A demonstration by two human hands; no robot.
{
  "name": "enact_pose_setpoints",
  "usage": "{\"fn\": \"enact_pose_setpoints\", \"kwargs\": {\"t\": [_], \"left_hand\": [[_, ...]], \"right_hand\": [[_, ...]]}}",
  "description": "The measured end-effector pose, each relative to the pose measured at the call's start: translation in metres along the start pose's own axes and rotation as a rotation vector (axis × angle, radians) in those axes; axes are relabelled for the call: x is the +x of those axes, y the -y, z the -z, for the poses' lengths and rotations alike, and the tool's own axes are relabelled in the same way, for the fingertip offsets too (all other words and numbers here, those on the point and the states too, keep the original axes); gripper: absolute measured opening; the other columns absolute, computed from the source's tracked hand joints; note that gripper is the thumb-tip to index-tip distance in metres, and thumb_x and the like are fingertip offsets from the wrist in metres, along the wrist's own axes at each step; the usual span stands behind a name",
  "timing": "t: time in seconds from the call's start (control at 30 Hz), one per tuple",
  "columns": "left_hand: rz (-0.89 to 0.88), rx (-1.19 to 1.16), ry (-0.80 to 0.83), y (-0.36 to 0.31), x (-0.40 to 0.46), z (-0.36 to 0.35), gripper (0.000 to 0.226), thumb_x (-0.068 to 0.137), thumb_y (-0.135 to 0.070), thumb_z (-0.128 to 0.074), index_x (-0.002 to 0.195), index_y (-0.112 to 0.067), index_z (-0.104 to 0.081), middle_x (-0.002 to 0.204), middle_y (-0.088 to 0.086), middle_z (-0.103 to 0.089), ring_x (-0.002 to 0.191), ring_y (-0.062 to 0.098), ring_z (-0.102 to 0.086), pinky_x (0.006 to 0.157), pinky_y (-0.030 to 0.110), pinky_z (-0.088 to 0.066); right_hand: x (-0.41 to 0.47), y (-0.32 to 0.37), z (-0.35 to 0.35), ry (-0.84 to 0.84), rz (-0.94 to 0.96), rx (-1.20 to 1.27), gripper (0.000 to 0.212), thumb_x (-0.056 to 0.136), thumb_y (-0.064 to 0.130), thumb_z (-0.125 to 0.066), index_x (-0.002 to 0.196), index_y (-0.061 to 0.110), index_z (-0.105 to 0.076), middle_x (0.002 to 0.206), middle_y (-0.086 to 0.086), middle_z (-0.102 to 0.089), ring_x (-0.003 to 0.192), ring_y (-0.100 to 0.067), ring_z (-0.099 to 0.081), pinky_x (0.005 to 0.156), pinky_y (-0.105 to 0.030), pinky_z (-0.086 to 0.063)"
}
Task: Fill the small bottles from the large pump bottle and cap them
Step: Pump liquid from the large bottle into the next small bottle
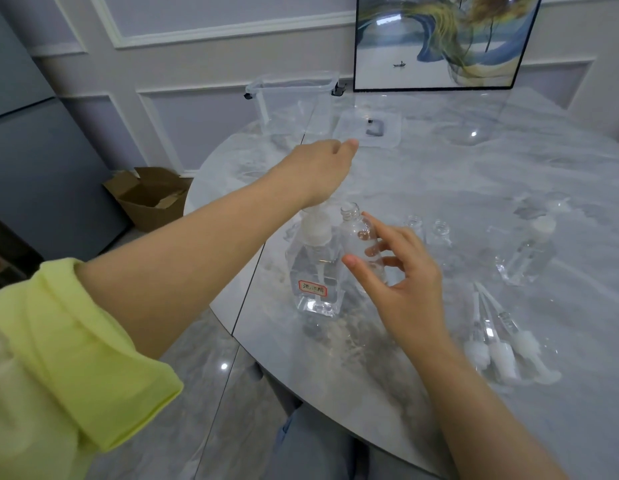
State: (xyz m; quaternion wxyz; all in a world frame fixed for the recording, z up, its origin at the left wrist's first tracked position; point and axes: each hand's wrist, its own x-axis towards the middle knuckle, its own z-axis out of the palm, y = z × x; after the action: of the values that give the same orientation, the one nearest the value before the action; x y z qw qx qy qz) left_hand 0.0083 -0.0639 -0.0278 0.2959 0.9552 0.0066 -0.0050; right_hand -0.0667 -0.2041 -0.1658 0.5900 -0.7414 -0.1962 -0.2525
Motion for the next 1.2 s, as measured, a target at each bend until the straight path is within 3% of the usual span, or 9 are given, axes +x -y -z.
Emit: {"fn": "enact_pose_setpoints", "kwargs": {"t": [0.13,0.27,0.4,0.5,0.67,0.8,1.0,1.07,1.2], "left_hand": [[0.037,0.014,0.058,0.002,0.0,-0.003,0.056,0.108,-0.054,-0.021,0.127,-0.021,-0.062,0.116,0.0,-0.07,0.104,0.018,-0.065,0.067,0.024,-0.036],[0.005,0.036,0.034,0.001,0.002,-0.002,0.059,0.107,-0.057,-0.02,0.131,-0.023,-0.061,0.126,0.002,-0.066,0.116,0.024,-0.06,0.091,0.036,-0.041],[0.033,0.076,0.108,-0.002,-0.002,-0.002,0.06,0.106,-0.059,-0.02,0.134,-0.024,-0.059,0.122,0.001,-0.068,0.118,0.024,-0.061,0.09,0.035,-0.039],[-0.027,0.154,0.023,-0.003,0.0,0.005,0.061,0.104,-0.064,-0.02,0.131,-0.026,-0.059,0.126,0.001,-0.065,0.117,0.025,-0.059,0.103,0.042,-0.044],[-0.07,0.18,0.005,-0.01,0.008,0.006,0.049,0.106,-0.054,-0.033,0.125,-0.02,-0.062,0.123,0.001,-0.067,0.117,0.023,-0.059,0.092,0.033,-0.044],[-0.027,0.112,0.043,-0.016,0.012,0.0,0.053,0.108,-0.05,-0.027,0.133,-0.015,-0.059,0.132,0.007,-0.064,0.121,0.026,-0.058,0.103,0.035,-0.044],[0.006,0.137,0.062,-0.006,0.013,-0.011,0.056,0.108,-0.051,-0.023,0.136,-0.017,-0.057,0.134,0.008,-0.062,0.12,0.027,-0.058,0.1,0.036,-0.043],[0.007,0.112,0.066,-0.008,0.014,-0.009,0.056,0.108,-0.051,-0.023,0.137,-0.017,-0.056,0.136,0.008,-0.061,0.123,0.028,-0.057,0.106,0.039,-0.042],[-0.003,0.092,0.036,-0.008,0.014,-0.009,0.054,0.108,-0.049,-0.023,0.132,-0.017,-0.059,0.129,0.008,-0.064,0.119,0.027,-0.058,0.101,0.037,-0.043]], "right_hand": [[-0.001,0.0,0.0,0.001,-0.003,-0.012,0.056,0.084,0.05,-0.07,0.136,0.032,-0.057,0.111,0.022,-0.059,0.096,-0.007,-0.062,0.084,-0.014,-0.051],[0.0,0.0,-0.001,0.0,0.0,-0.009,0.056,0.084,0.05,-0.07,0.135,0.033,-0.057,0.111,0.022,-0.059,0.097,-0.006,-0.062,0.084,-0.014,-0.051],[0.0,0.0,-0.001,-0.003,-0.003,-0.011,0.056,0.083,0.053,-0.069,0.134,0.035,-0.056,0.11,0.025,-0.058,0.097,-0.005,-0.061,0.084,-0.014,-0.051],[0.0,0.001,0.0,-0.005,0.0,0.0,0.056,0.083,0.051,-0.07,0.135,0.034,-0.057,0.11,0.025,-0.058,0.097,-0.004,-0.061,0.084,-0.014,-0.05],[-0.001,0.001,0.0,-0.001,0.003,0.007,0.056,0.084,0.046,-0.071,0.136,0.032,-0.058,0.111,0.023,-0.058,0.096,-0.008,-0.062,0.085,-0.015,-0.051],[0.0,0.001,0.001,-0.001,-0.002,0.012,0.058,0.084,0.044,-0.073,0.137,0.028,-0.059,0.111,0.019,-0.06,0.096,-0.01,-0.063,0.086,-0.018,-0.052],[-0.002,-0.001,-0.001,0.008,0.001,-0.005,0.056,0.085,0.04,-0.075,0.137,0.025,-0.061,0.111,0.015,-0.061,0.096,-0.013,-0.064,0.086,-0.025,-0.054],[-0.002,-0.001,0.0,0.002,-0.008,0.0,0.057,0.085,0.041,-0.075,0.138,0.024,-0.062,0.111,0.015,-0.061,0.096,-0.012,-0.064,0.086,-0.022,-0.053],[-0.001,0.0,0.0,0.004,-0.008,-0.007,0.056,0.084,0.043,-0.074,0.137,0.03,-0.059,0.111,0.018,-0.061,0.096,-0.01,-0.063,0.086,-0.016,-0.051]]}}
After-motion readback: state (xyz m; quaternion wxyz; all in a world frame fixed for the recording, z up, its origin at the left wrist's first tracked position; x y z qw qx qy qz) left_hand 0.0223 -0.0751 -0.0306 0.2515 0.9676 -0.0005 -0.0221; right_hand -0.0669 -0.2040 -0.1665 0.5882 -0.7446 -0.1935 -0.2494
